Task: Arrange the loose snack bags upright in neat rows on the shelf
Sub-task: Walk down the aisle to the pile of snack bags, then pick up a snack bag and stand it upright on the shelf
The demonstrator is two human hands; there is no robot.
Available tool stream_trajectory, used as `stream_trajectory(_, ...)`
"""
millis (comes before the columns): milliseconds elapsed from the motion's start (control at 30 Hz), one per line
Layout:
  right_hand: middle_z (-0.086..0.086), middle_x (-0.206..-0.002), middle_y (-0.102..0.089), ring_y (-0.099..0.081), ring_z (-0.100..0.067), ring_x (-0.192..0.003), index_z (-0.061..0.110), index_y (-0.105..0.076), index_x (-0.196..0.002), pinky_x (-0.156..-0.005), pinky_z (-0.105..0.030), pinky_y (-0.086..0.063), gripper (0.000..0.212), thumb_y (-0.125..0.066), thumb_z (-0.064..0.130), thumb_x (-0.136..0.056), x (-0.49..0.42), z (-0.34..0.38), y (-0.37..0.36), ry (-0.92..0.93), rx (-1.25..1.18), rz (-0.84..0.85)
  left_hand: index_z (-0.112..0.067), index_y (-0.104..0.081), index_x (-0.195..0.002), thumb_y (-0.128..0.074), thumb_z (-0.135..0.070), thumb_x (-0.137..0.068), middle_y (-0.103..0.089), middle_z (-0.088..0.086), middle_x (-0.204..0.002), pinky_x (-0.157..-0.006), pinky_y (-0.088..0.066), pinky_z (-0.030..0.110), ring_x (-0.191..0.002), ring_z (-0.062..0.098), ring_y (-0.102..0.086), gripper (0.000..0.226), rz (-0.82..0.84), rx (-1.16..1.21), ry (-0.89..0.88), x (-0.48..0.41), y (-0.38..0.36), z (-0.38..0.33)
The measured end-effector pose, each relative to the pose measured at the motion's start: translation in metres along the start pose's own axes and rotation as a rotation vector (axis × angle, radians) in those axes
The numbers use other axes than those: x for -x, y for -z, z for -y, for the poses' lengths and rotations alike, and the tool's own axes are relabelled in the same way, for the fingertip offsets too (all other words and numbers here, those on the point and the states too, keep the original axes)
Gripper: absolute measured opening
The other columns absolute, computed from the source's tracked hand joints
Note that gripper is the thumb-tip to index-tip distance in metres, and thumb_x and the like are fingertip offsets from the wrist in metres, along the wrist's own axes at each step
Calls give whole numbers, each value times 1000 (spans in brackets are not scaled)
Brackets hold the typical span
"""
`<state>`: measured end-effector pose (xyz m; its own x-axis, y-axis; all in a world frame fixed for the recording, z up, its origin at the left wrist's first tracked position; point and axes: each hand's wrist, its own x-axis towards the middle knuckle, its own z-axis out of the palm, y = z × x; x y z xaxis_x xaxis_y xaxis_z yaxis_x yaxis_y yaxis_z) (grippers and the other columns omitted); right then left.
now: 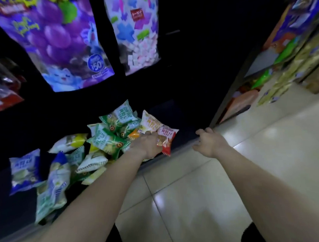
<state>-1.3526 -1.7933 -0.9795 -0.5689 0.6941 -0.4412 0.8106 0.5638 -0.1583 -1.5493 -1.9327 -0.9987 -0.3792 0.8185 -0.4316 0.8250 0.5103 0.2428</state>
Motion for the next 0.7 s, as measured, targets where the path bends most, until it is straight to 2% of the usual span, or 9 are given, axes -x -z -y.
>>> stream_trajectory(100,-8,-139,-41,-43,-30,-127,23,-35,-147,-97,-38,-42,68,-57,48,-87,30,4,-21,-16,2,11,-22,-30,-148,-55,-51,-88,-37,12,-147,-101,-40,43,-134,32,-36,70,38,-12,9,34,-16,10)
stream_trajectory(200,-9,-141,-40,-40,-30,-130,24,-34,-147,-97,-39,-40,68,-56,49,-87,53,11,-32,-17,30,-19,-20,-30,-148,-55,-49,-90,-33,13,-150,-107,-37,46,-137,31,-31,70,11,-6,6,60,-23,23)
stream_trajectory(333,-9,-145,-38,-36,-31,-134,23,-33,-148,-102,-42,-39,72,-58,49,-86,72,22,-45,26,31,-37,-21,-34,-145,-54,-50,-90,-36,10,-149,-103,-39,41,-135,30,-36,66,-44,-10,15,85,-25,33)
stream_trajectory(500,-9,-143,-39,-38,-31,-131,23,-33,-148,-99,-40,-39,71,-58,49,-87,79,21,-60,79,-10,-39,-20,-34,-145,-56,-51,-90,-35,9,-149,-101,-42,44,-134,31,-37,67,-94,-87,19,95,-11,21)
stream_trajectory(633,-10,-143,-38,-36,-34,-131,21,-32,-150,-100,-39,-39,72,-59,46,-87,62,8,-54,81,-68,-71,-22,-31,-148,-54,-52,-90,-30,8,-155,-102,-39,46,-139,30,-32,69,-119,-149,30,88,5,3)
stream_trajectory(700,-12,-144,-37,-36,-36,-131,19,-32,-150,-100,-40,-38,73,-59,45,-87,44,3,-52,71,-120,-83,-23,-32,-147,-55,-53,-89,-35,7,-150,-98,-42,45,-134,30,-37,68,-140,-170,12,75,9,-1)
